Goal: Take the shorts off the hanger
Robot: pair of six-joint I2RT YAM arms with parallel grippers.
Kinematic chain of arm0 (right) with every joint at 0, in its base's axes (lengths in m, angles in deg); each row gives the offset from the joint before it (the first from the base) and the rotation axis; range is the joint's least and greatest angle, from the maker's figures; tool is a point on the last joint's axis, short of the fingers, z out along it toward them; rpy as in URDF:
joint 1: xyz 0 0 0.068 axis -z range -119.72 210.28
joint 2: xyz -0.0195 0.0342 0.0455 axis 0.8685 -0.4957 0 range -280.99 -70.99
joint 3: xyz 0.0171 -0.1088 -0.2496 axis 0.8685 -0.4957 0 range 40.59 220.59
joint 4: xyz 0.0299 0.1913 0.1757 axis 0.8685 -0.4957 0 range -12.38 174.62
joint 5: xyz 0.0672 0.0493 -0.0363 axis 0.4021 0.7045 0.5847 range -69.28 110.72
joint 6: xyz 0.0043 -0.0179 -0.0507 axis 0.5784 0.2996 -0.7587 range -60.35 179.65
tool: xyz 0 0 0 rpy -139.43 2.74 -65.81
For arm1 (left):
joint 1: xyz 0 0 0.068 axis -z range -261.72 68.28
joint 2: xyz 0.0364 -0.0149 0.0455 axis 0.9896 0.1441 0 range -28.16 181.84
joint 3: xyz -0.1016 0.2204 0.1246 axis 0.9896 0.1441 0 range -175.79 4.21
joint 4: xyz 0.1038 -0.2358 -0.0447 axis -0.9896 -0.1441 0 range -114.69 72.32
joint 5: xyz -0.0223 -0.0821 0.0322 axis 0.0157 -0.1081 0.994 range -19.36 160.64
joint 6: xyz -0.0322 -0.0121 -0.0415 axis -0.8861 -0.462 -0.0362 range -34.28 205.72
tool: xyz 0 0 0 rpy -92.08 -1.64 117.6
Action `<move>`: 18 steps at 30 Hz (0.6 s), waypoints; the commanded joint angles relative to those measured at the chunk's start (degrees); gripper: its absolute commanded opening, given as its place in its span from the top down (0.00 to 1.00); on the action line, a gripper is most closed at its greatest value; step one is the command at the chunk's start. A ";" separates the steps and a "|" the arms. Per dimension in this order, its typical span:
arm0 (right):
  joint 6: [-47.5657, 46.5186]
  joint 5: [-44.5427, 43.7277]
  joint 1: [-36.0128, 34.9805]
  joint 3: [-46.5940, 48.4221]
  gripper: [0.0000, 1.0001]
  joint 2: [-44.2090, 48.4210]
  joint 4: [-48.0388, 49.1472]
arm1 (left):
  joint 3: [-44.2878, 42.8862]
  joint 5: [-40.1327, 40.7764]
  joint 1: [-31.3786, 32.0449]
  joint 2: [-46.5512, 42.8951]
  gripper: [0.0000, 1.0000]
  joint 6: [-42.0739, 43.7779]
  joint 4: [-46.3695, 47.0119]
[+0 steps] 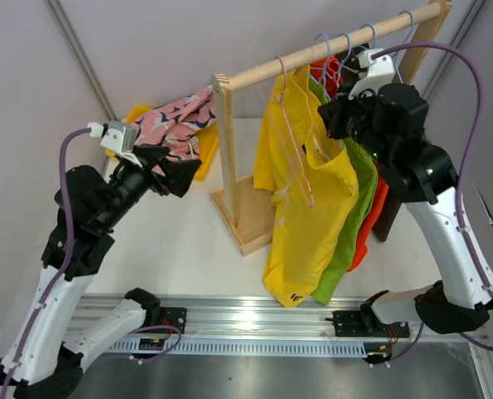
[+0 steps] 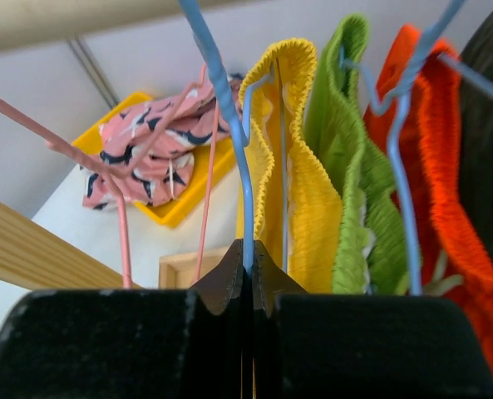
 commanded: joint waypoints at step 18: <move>9.78 -6.88 -1.28 1.74 1.00 13.20 -3.05 | -21.13 22.96 61.98 31.94 0.01 7.95 8.06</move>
